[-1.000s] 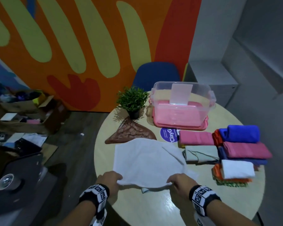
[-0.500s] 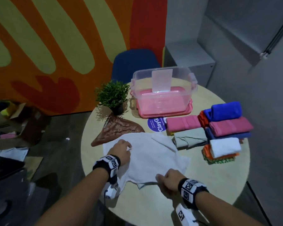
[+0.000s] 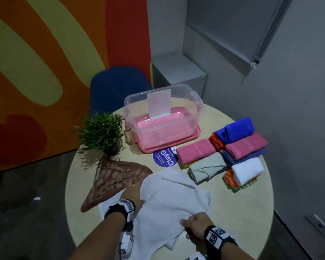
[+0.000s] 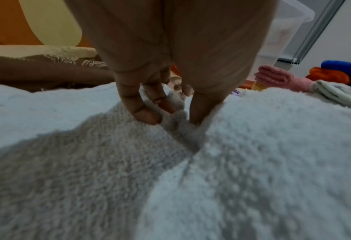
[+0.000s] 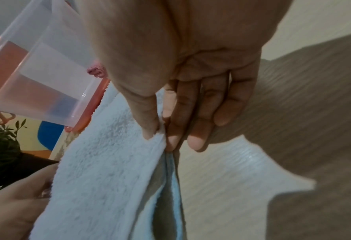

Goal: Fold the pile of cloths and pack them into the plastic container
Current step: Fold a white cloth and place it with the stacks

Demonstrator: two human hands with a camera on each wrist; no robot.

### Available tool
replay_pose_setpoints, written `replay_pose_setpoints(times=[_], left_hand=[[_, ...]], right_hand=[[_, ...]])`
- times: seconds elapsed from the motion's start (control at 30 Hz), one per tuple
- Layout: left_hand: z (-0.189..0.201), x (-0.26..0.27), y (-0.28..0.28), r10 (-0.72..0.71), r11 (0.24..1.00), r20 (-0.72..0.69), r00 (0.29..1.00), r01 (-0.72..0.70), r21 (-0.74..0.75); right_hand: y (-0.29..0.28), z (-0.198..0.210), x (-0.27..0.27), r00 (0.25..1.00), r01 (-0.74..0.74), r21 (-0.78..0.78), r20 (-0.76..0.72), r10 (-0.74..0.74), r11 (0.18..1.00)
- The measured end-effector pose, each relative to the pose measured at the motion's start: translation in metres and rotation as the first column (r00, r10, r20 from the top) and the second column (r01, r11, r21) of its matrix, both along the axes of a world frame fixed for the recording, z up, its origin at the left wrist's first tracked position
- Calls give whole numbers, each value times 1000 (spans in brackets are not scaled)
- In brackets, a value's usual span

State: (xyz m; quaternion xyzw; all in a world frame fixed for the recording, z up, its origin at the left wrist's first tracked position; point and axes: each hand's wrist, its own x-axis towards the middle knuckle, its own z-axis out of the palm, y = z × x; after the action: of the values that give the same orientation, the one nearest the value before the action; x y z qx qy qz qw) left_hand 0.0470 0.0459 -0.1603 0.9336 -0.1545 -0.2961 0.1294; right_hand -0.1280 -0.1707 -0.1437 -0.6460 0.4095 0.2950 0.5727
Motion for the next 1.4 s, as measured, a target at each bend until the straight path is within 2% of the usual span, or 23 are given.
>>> replay_pose_setpoints(times=[0.1, 0.23, 0.33, 0.4, 0.47, 0.57, 0.67, 0.8, 0.9, 0.97, 1.03, 1.1, 1.17, 1.23, 1.3, 1.4], left_hand=[[-2, 3, 5, 5, 1000, 14, 1000, -5, 5], [-3, 4, 8, 61, 997, -42, 997, -64, -51], [-1, 4, 8, 96, 995, -74, 993, -98, -26], [2, 5, 5, 157, 986, -120, 980, -163, -34], [10, 6, 1, 230, 963, -170, 958, -250, -103], [18, 9, 0, 317, 911, -191, 929, -354, -211], [30, 11, 1, 322, 904, -128, 938, -345, -254], [67, 24, 14, 361, 878, -87, 928, -370, -304], [105, 31, 31, 403, 788, -94, 911, -397, -470], [134, 31, 41, 445, 628, -178, 878, -447, -637], [162, 27, 48, 467, 469, -251, 848, -478, -742], [192, 20, 54, 482, 369, -231, 845, -435, -821], [215, 11, 57, 497, 305, -197, 845, -383, -872], [229, 4, 60, 544, 280, -153, 825, -350, -894], [238, -5, 65, 604, 271, -106, 790, -329, -905], [241, -15, 71, 689, 201, -96, 718, -316, -927]], right_hand=[[2, -3, -1, 1000, 14, -24, -3, -14, 1000], [4, -5, -5, 999, 30, -68, 20, -29, 997], [5, -2, -4, 1000, 7, -94, -4, -7, 996], [6, 3, -1, 999, -53, -112, -18, 51, 992], [5, 9, 3, 986, -169, -153, -17, 168, 974], [6, 27, 8, 972, -213, -181, 65, 228, 960], [4, 54, 16, 958, -183, -202, 185, 220, 962], [-9, 96, 38, 915, 7, -47, 402, 13, 999], [-22, 126, 61, 837, 130, 30, 532, -126, 991], [-31, 148, 74, 787, 140, 95, 593, -169, 986], [-39, 168, 86, 726, 99, 156, 664, -179, 983], [-47, 181, 99, 656, 35, 141, 743, -129, 989], [-51, 196, 112, 588, -4, 61, 807, -47, 998], [-55, 210, 123, 532, -7, 5, 847, -1, 1000], [-57, 222, 133, 497, -2, -18, 868, 16, 1000], [-59, 233, 142, 462, -28, -72, 884, 77, 997]])
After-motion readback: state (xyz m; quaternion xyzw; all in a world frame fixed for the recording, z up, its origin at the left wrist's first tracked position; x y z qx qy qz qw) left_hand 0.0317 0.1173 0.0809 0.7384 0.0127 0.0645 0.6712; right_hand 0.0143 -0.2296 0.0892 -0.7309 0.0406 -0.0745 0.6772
